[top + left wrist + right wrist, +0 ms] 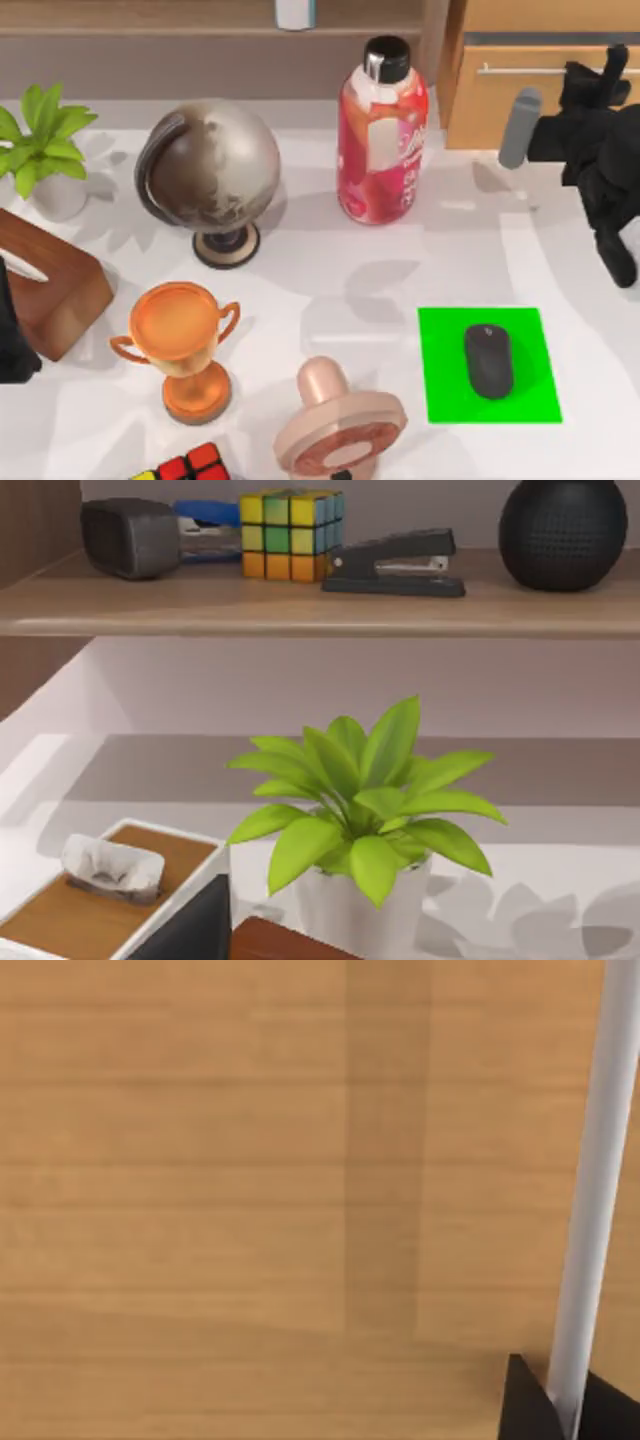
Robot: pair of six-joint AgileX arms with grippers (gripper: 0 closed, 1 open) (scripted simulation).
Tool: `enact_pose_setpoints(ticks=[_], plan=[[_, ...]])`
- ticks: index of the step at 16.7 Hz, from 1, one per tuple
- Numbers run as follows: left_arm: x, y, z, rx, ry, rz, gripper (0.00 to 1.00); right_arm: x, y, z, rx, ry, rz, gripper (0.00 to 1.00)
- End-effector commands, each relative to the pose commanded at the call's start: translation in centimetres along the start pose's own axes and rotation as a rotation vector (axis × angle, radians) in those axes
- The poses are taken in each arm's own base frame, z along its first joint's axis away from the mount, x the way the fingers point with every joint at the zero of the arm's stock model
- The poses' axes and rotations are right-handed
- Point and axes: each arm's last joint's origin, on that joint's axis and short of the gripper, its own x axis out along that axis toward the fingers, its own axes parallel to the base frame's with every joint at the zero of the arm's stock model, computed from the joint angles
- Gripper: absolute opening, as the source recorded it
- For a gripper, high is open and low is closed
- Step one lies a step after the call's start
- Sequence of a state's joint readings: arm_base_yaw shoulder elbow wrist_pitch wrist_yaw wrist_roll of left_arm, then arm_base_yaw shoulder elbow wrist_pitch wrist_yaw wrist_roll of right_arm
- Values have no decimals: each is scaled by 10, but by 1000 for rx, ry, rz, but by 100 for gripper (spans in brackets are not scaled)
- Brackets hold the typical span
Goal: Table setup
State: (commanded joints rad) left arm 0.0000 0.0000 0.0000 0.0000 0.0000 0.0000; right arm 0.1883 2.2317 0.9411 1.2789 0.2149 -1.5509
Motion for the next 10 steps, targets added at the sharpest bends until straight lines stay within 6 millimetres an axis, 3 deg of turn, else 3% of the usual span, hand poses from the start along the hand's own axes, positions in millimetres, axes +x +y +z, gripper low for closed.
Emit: enact_pose_setpoints(ticks=[5,10], plan=[[0,0,0,0,0,0,100,32,-1,-1,1,1,2,0],[0,0,0,0,0,0,100,35,-1,-2,1,2,2,0]])
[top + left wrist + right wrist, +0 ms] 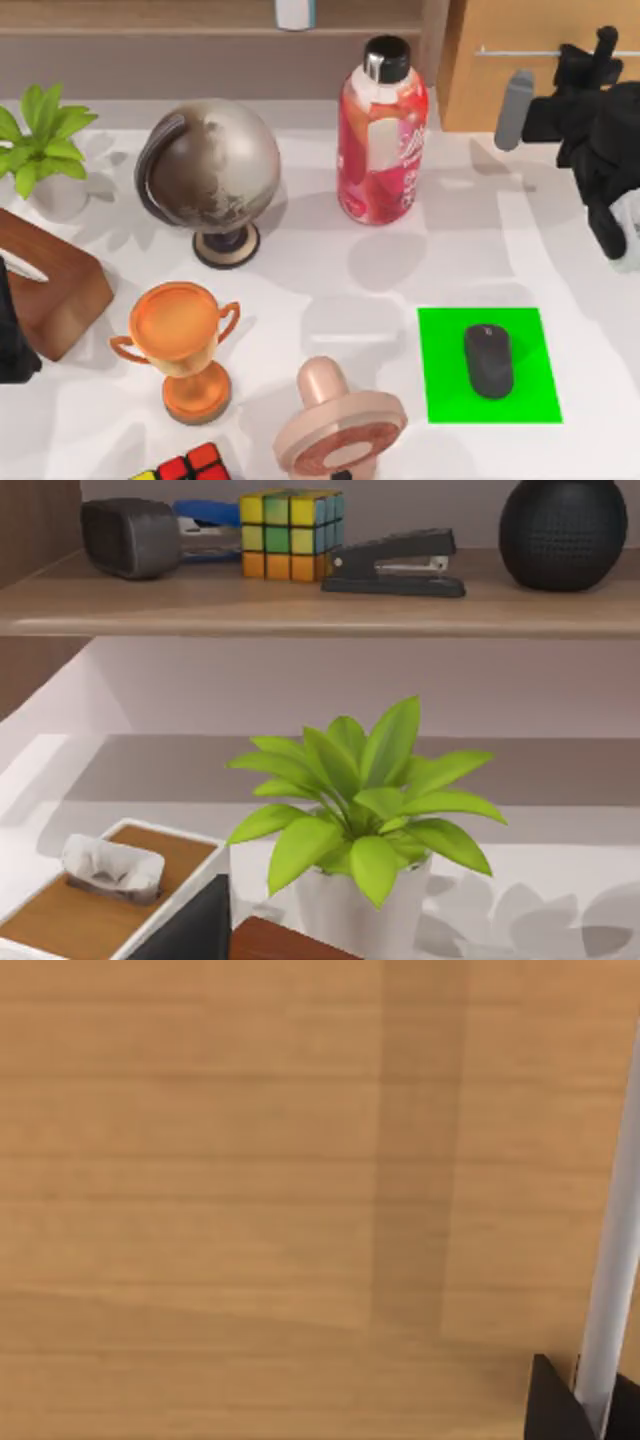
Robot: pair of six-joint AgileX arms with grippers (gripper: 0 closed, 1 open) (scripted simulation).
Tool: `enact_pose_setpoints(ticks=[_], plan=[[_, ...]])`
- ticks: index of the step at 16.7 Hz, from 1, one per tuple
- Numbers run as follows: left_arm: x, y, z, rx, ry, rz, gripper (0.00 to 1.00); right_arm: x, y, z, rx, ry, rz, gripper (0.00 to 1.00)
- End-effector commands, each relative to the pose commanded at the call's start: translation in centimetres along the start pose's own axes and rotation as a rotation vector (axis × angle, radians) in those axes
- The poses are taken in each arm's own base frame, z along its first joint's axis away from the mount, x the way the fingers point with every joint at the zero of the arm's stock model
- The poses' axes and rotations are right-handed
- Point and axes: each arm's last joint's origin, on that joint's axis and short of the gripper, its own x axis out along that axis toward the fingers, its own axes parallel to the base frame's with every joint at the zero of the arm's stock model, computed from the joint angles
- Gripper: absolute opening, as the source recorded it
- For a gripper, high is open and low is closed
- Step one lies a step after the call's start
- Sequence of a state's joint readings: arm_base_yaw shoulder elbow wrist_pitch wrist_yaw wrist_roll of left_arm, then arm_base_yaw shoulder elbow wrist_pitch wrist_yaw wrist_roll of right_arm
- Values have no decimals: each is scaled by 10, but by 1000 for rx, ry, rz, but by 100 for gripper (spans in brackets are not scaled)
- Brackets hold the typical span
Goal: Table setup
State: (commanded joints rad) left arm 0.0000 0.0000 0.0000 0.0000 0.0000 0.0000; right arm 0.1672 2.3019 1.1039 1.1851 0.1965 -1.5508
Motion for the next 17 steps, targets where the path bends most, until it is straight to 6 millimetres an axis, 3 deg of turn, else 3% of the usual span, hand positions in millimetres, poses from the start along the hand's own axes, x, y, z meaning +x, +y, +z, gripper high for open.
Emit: enact_pose_setpoints(ticks=[13,17], plan=[[0,0,0,0,0,0,100,0,0,0,0,0,0,98],[0,0,0,0,0,0,100,0,0,0,0,0,0,100]])
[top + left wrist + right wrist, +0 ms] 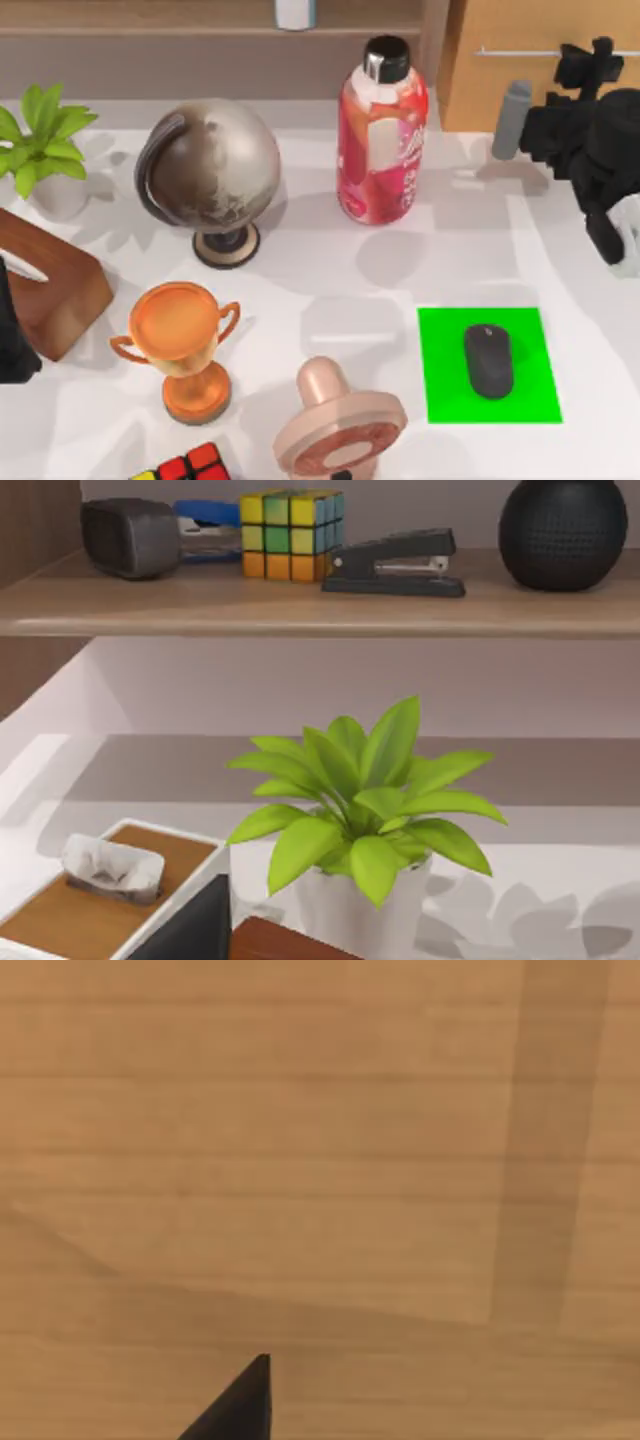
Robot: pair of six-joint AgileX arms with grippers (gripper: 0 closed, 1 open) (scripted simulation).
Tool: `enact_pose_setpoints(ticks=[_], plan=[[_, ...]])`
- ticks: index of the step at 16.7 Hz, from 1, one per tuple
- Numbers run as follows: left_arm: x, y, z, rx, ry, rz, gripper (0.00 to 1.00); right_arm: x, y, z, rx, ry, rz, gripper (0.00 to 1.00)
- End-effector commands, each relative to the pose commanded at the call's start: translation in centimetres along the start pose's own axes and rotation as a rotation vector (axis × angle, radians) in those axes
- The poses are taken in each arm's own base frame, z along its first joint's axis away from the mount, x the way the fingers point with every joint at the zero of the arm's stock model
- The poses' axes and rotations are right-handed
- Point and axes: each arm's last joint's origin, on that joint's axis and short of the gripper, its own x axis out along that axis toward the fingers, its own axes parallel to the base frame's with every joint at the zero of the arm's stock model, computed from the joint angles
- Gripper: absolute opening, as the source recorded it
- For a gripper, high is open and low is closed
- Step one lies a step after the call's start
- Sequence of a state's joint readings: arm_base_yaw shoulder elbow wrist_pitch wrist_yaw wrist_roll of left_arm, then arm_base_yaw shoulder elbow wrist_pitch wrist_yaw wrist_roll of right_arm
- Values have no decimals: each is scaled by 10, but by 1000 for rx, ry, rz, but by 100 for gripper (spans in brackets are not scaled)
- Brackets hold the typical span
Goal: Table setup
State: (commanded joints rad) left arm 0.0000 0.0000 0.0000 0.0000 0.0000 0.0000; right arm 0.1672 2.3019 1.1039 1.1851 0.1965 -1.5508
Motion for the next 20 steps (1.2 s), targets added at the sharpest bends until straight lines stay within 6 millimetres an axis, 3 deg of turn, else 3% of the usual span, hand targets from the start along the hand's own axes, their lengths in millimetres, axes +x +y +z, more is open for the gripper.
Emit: enact_pose_setpoints(ticks=[4,5,12,20], plan=[[0,0,0,0,0,0,100,0,0,0,0,0,0,100],[0,0,0,0,0,0,100,-8,13,1,-2,-4,54,100],[0,0,0,0,0,0,100,-23,3,3,3,-6,16,100],[0,0,0,0,0,0,100,-48,14,1,-2,-4,54,100]])
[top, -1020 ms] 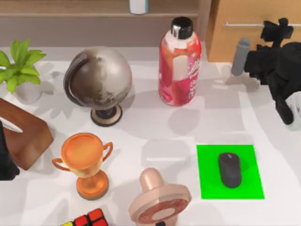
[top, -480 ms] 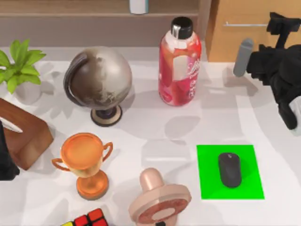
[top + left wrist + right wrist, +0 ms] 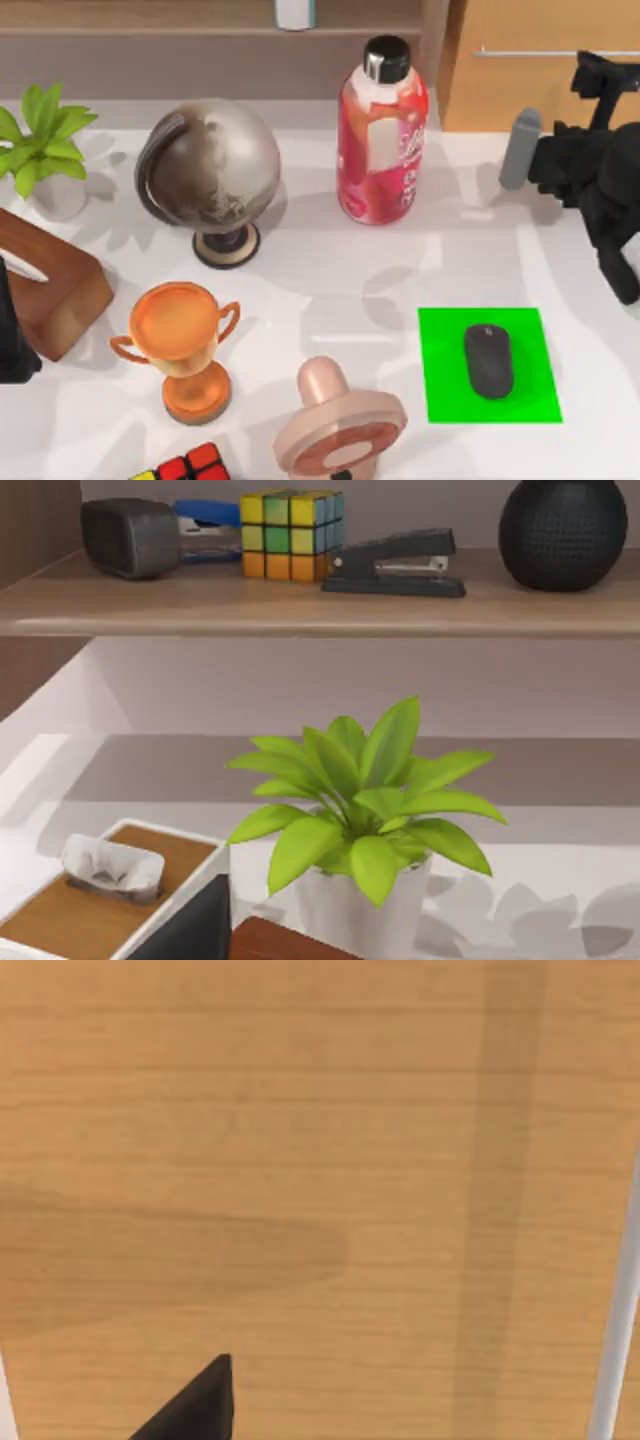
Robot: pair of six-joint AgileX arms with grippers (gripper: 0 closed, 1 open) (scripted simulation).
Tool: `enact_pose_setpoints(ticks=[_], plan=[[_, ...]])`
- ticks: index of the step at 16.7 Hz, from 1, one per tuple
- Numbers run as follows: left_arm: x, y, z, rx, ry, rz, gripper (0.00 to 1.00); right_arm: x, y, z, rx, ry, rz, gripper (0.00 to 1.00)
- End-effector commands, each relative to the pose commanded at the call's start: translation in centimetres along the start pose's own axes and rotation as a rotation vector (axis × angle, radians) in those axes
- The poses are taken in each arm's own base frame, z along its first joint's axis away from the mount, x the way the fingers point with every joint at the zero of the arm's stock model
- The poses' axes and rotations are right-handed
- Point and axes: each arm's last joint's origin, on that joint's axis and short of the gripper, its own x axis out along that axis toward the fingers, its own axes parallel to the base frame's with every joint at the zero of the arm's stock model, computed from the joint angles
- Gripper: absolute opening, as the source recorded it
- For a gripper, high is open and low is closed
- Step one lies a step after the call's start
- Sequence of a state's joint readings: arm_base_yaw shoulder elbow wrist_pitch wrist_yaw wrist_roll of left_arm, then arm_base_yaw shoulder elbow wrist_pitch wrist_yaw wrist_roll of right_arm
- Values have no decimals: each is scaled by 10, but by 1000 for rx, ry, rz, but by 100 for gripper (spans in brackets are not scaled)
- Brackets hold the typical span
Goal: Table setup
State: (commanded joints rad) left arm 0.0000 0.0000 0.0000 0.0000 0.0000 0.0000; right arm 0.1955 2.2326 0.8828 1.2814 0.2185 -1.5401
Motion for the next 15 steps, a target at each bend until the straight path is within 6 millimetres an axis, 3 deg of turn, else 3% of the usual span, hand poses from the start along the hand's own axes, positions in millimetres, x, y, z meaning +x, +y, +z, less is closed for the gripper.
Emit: enact_pose_setpoints(ticks=[4,6,8,10,15], plan=[[0,0,0,0,0,0,100,1,0,-2,0,5,1,100],[0,0,0,0,0,0,100,1,-13,7,37,3,-36,100],[0,0,0,0,0,0,100,-1,-45,28,129,-11,-118,100],[0,0,0,0,0,0,100,-9,-89,59,280,-50,-219,100],[0,0,0,0,0,0,100,-39,-190,143,801,-211,-364,100]])
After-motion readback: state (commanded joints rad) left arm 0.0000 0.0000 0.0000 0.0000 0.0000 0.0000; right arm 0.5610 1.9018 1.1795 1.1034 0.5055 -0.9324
